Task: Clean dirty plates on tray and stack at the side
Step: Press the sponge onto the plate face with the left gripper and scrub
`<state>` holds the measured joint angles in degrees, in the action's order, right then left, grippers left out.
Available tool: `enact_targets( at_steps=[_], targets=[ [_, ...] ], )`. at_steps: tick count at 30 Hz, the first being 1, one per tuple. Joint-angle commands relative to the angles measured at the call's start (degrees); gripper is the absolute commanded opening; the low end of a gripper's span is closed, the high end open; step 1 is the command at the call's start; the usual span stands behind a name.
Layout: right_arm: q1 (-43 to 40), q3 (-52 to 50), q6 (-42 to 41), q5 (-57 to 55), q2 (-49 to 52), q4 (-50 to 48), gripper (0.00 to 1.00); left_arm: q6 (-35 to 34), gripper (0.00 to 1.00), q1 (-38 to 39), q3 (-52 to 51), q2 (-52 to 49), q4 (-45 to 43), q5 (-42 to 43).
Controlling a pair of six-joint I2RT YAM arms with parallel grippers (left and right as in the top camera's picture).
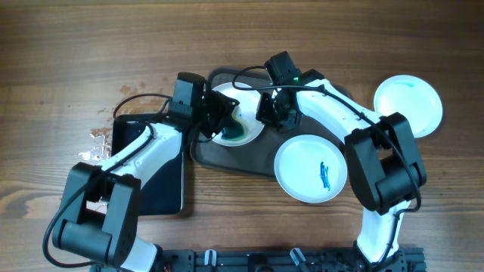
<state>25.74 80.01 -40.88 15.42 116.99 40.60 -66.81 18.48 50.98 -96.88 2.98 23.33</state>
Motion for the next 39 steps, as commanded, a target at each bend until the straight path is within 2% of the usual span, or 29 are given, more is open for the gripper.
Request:
enact_targets(
  at_steps=[1, 8, 10, 11, 12, 13, 17, 19, 20, 24, 29, 36, 37, 38, 39],
  targets=[
    [0.46, -0.24, 1.25, 1.2, -0.57, -0.44, 0.04, -1.07, 0.52, 0.13, 0.42, -0.2, 2.43, -1.46],
    [0.46, -0.24, 2.03, 1.62, -0.57, -0.24, 0.04, 8.66, 0.48, 0.15, 0.48, 0.02, 3.72, -2.95],
    [0.46, -0.24, 2.16, 1.6, -0.57, -0.11, 0.04, 11.06, 0.43, 0.15, 0.46, 0.02, 3.41, -2.8],
    [0.46, -0.24, 2.19, 1.6, -0.57, 0.04, 0.04, 11.1, 0.5, 0.11, 0.46, 0.02, 3.48, -2.75],
    [0.46, -0.24, 2.36, 1.6, -0.57, 0.17, 0.04, 11.1, 0.79, 0.11, 0.46, 0.02, 3.43, -2.78],
    [0.46, -0.24, 2.36, 1.6, -0.57, 0.22, 0.04, 11.1, 1.0, 0.11, 0.46, 0.02, 3.48, -2.82],
    [0.46, -0.24, 2.38, 1.6, -0.57, 0.39, 0.04, 11.26, 1.0, 0.11, 0.46, 0.02, 2.91, -2.78],
    [0.46, -0.24, 3.08, 1.62, -0.57, 0.42, 0.04, 16.61, 1.0, 0.09, 0.48, 0.04, 1.27, -1.22],
    [0.46, -0.24, 3.26, 1.6, -0.57, 0.48, 0.04, 17.14, 1.0, 0.07, 0.48, 0.28, 0.55, -0.55],
    [0.46, -0.24, 3.21, 1.6, -0.57, 0.66, 0.04, 16.9, 1.0, -0.37, 1.18, 3.69, 0.46, -2.54],
    [0.46, -0.24, 3.19, 1.57, -0.57, 0.79, 0.04, 14.43, 1.0, -0.37, 1.22, 8.66, 6.8, -11.45],
    [0.46, -0.24, 3.21, 1.6, -0.57, 0.9, 0.04, 13.68, 1.0, -0.33, 1.2, 9.14, 9.4, -7.89],
    [0.46, -0.24, 3.28, 1.6, -0.57, 1.09, 0.04, 13.68, 0.9, -0.33, 1.2, 9.14, 10.14, -8.02],
    [0.46, -0.24, 3.28, 1.6, -0.57, 1.18, 0.04, 13.68, 0.89, -0.33, 1.2, 9.14, 10.12, -8.02],
    [0.46, -0.24, 3.28, 1.57, -0.57, 1.22, 0.04, 13.66, 0.73, -0.33, 1.2, 9.14, 10.14, -8.0]
  ],
)
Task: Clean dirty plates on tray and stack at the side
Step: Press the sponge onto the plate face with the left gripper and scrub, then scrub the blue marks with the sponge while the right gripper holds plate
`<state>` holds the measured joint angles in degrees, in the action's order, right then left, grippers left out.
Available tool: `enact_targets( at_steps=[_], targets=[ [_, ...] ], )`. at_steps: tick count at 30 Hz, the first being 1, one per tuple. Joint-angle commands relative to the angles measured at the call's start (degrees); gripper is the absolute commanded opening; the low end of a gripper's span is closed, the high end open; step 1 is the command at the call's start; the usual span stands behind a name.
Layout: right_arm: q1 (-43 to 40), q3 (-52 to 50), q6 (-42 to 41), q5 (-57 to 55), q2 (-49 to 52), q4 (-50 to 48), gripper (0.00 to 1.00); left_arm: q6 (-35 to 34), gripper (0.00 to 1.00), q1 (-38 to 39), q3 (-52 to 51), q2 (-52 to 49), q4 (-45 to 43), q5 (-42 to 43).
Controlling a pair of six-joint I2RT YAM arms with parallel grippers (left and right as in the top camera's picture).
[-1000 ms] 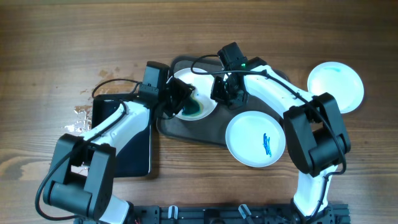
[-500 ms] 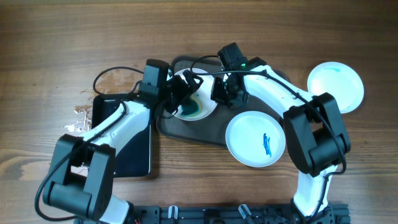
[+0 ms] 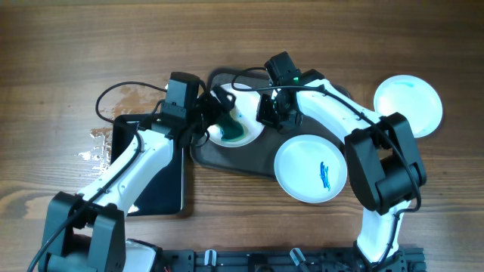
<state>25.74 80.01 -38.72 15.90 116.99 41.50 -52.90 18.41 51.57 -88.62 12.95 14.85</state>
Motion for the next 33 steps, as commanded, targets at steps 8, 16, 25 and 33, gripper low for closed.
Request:
enact_targets(
  at_steps=[8, 16, 25, 33],
  targets=[
    [0.46, -0.24, 1.18, 1.09, -0.57, 0.22, 0.04, -6.1, 0.68, 0.81, 0.61, 0.31, 4.09, -4.68],
    [0.46, -0.24, 1.14, 1.09, -0.57, 0.11, 0.04, -8.28, 0.59, 2.45, 0.61, -6.1, -0.83, -1.07],
    [0.46, -0.24, 1.22, 1.11, -0.57, 0.15, 0.04, -11.52, 0.61, 2.49, 0.61, -8.81, -1.53, -0.96],
    [0.46, -0.24, 1.2, 1.07, -0.57, 0.09, 0.04, -12.57, 0.43, 2.49, 0.61, -12.11, -1.55, 0.63]
  ],
)
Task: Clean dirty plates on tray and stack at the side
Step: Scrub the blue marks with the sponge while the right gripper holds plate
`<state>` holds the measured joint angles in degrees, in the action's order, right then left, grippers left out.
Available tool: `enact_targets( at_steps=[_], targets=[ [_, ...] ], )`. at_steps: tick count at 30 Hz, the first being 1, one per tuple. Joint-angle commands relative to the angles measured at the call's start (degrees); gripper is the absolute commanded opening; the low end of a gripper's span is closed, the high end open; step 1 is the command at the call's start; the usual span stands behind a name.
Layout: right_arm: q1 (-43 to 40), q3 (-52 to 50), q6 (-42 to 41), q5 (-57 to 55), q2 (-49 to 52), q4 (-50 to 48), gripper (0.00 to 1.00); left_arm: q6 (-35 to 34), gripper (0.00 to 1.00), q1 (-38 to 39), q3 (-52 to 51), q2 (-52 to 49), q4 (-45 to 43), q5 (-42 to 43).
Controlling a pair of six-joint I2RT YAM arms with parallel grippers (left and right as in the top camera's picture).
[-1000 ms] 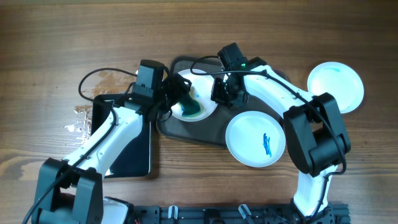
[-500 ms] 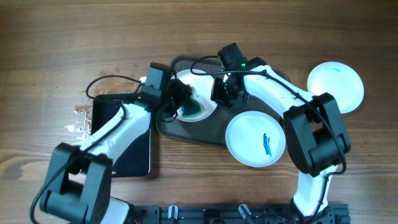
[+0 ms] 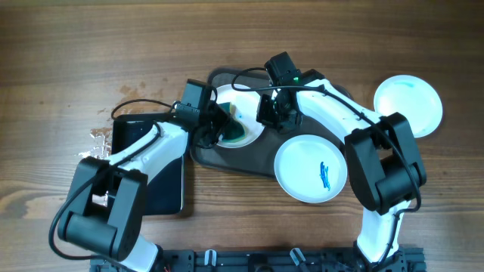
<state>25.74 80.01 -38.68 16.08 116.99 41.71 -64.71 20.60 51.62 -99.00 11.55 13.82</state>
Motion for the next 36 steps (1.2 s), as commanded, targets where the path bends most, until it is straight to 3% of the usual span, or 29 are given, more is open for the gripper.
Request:
enact_targets(
  at_steps=[1, 3, 6, 7, 9, 13, 18, 24, 30, 36],
  targets=[
    [0.46, -0.24, 1.14, 0.92, -0.57, -0.11, 0.04, -0.76, 0.43, 0.31, 0.57, -2.03, -0.42, 1.79],
    [0.5, -0.24, 1.14, 0.92, -0.57, -0.15, 0.04, -0.76, 0.42, 0.31, 0.57, -2.21, -0.76, 1.79],
    [0.5, -0.24, 1.14, 0.92, -0.57, -0.52, 0.04, -0.74, 0.49, 0.31, 0.57, -2.27, -0.9, 1.77],
    [0.5, -0.24, 1.11, 0.92, -0.57, -0.55, 0.04, -0.74, 0.4, 0.28, 0.57, -2.32, -0.9, 1.77],
    [0.5, -0.24, 1.11, 0.9, -0.57, -0.5, 0.04, -0.79, 0.04, 0.31, 0.57, -2.32, -1.38, 1.77],
    [0.5, -0.24, 1.14, 0.92, -0.57, -0.5, 0.04, -1.79, 0.04, 0.31, 0.59, -2.32, -2.34, 1.81],
    [0.5, -0.24, 1.09, 0.92, -0.57, -0.52, 0.04, -3.08, 0.04, 1.9, 0.59, -2.32, -9.86, 8.5],
    [0.5, -0.24, 1.05, 0.94, -0.57, -0.5, 0.04, -3.89, 0.04, 4.66, 0.59, -5.38, -9.01, 8.0],
    [0.5, -0.24, 1.05, 0.94, -0.57, -0.22, 0.04, -4.07, 0.04, 1.81, 0.59, -9.03, -3.65, 6.86],
    [0.5, -0.24, 0.9, 0.87, -0.57, -0.31, 0.04, 4.59, 0.04, -5.22, 0.59, -9.01, 5.07, 1.31]
  ],
)
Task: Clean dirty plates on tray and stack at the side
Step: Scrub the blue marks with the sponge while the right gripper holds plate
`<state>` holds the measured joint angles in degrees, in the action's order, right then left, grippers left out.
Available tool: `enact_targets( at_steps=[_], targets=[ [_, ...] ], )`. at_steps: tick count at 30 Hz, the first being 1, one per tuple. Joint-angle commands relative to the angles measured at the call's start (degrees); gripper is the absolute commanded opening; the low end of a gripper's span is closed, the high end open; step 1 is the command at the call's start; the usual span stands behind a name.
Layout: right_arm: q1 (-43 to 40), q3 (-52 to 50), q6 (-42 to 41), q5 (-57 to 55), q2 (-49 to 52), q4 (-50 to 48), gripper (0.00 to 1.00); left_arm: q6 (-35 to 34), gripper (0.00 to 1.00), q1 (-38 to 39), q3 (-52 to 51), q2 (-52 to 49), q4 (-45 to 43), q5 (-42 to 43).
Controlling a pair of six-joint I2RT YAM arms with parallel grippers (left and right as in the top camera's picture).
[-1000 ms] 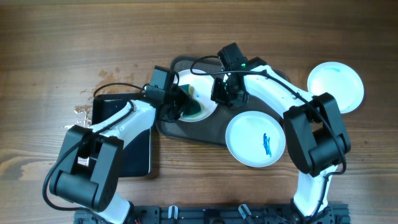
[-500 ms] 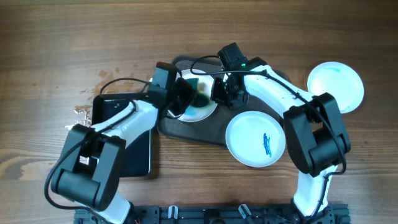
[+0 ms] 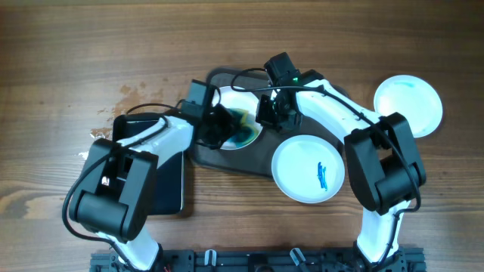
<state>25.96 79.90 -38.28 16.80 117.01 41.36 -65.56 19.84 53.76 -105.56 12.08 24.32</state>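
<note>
A dark tray [image 3: 227, 157] lies mid-table. On it sits a white plate [image 3: 246, 102] smeared with teal-green across its lower half. My left gripper [image 3: 219, 127] is down on the plate's left side, over the smear. Its fingers are hidden under the wrist, as is whatever they may hold. At the plate's right rim is my right gripper [image 3: 266, 117], its fingers also hidden from above. A second white plate [image 3: 302, 162] with a blue streak overlaps the tray's right edge. A third white plate [image 3: 408, 104] lies at the far right.
A black flat slab [image 3: 162, 185] lies left of the tray under my left arm. Crumpled shiny scraps [image 3: 94, 143] and a wet patch [image 3: 132, 91] mark the wood further left. Cables loop over the tray's back edge.
My left gripper has shifted slightly down and right on the smeared plate, and the teal smear now looks wider and darker. The blue-streaked plate sits a touch further left. My right arm is unchanged.
My left gripper was on the left of the smeared plate, then reached further over its middle, then was back at its left edge, and now lies over the smear again. The green patch has spread. My right gripper stayed at the plate's right rim throughout.
</note>
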Motion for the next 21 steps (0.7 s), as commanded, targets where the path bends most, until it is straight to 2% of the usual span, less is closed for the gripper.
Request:
enact_targets(
  at_steps=[1, 6, 12, 18, 21],
  targets=[
    [0.28, -0.13, 0.28, 0.11, -0.59, 0.02, 0.04, 6.1, 0.04, -5.33, -1.55, -2.45, 5.75, -10.69],
    [0.28, -0.13, -1.7, -1.18, -0.55, 0.48, 0.04, 8.57, 0.04, -8.17, -1.55, -2.45, 11.69, -20.2],
    [0.28, -0.17, -2.1, -1.33, -0.22, 0.61, 0.04, 5.4, 0.04, -8.17, -1.46, -2.43, 12.52, -32.2],
    [0.26, -0.85, -2.29, -1.75, -0.22, 0.11, 0.04, 5.75, 0.04, -8.11, 3.06, -2.45, 8.7, -33.18],
    [0.26, -0.85, -2.27, -1.77, -0.22, 0.22, 0.04, 11.15, 0.04, -7.69, 6.75, -2.45, 6.47, -30.99]
  ],
)
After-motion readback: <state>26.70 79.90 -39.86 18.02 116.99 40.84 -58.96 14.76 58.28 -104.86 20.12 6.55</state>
